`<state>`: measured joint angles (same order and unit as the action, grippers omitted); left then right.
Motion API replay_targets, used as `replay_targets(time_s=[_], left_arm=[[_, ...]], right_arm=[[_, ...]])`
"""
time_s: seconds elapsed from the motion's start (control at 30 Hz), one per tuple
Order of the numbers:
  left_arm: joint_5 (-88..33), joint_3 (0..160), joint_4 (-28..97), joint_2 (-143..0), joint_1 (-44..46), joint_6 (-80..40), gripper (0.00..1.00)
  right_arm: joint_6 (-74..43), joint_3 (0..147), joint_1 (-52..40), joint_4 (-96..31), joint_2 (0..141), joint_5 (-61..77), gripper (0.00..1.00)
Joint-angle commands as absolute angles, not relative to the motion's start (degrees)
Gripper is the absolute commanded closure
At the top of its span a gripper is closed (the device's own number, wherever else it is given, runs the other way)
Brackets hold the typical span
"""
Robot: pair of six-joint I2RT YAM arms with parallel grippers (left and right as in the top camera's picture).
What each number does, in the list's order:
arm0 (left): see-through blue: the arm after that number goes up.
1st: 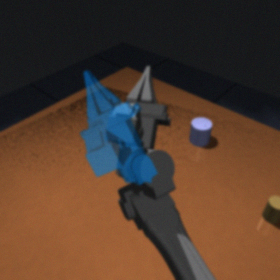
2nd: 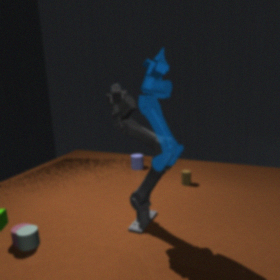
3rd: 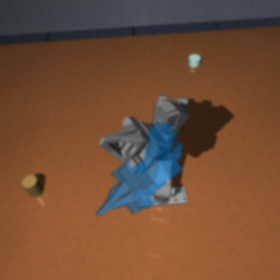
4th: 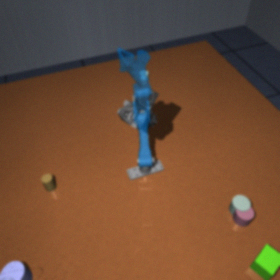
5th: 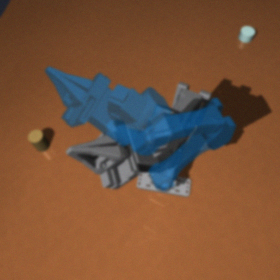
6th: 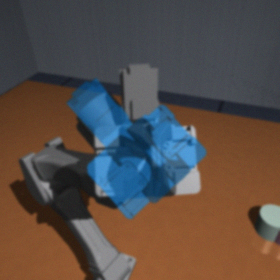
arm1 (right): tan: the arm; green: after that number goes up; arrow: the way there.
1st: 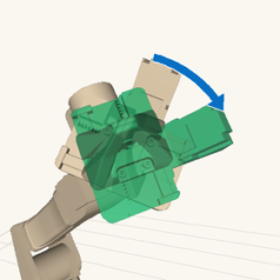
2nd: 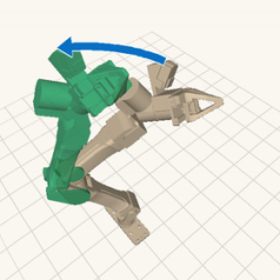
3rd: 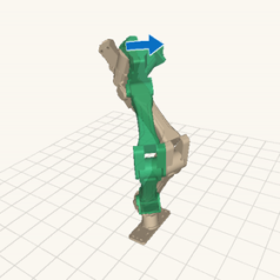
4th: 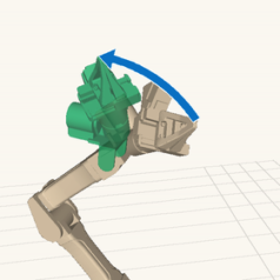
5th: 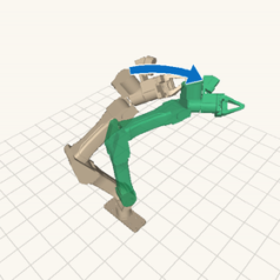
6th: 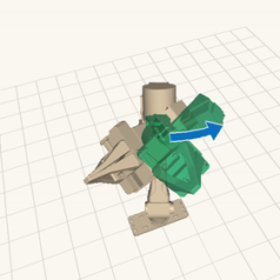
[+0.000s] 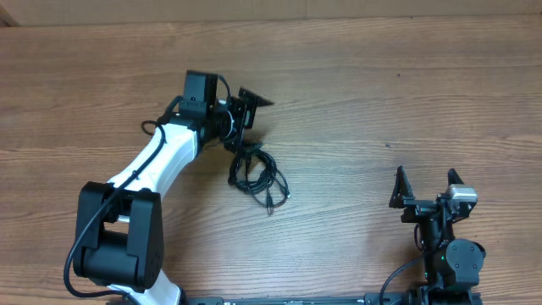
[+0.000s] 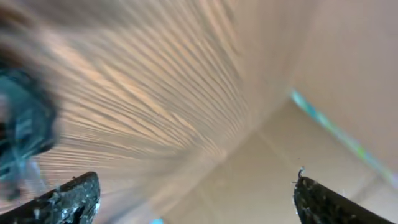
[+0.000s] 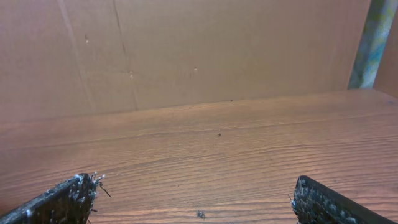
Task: Untangle cables
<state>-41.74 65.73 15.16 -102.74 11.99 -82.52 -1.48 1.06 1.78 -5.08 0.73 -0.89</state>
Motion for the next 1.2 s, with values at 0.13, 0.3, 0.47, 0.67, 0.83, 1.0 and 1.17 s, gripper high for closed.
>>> replay_targets(time_s=[0.13, 0.3, 0.47, 0.67, 0.83, 1.0, 1.17], left_arm=[[-49.95, 68.16, -0.14, -100.77, 11.64, -56.42, 0.0], [-46.0, 76.38, 16.25, -98.83, 11.62, -29.76, 0.0], [-14.13, 90.39, 45.82, -97.8, 12.97, -16.25, 0.0], [16.67, 101.14, 62.26, -97.69, 15.0, -10.17, 0.0], [14.39, 99.24, 66.67, -98.15, 14.92, -6.98, 0.0], [-3.25, 91.72, 64.16, -98.26, 15.03, 13.54, 0.09], [-9.13, 82.56, 56.8, -98.26, 15.03, 22.06, 0.22]], right_arm=[[-1.63, 0.45, 1.96, -4.69, 0.27, -1.39, 0.0], [-1.63, 0.45, 1.96, -4.67, 0.27, -1.39, 0.0], [-1.63, 0.45, 1.96, -4.67, 0.27, -1.39, 0.0], [-1.63, 0.45, 1.96, -4.69, 0.27, -1.39, 0.0], [-1.63, 0.45, 1.96, -4.67, 0.27, -1.39, 0.0], [-1.63, 0.45, 1.96, -4.69, 0.27, -1.39, 0.0], [-1.63, 0.45, 1.96, -4.69, 0.27, -1.39, 0.0]])
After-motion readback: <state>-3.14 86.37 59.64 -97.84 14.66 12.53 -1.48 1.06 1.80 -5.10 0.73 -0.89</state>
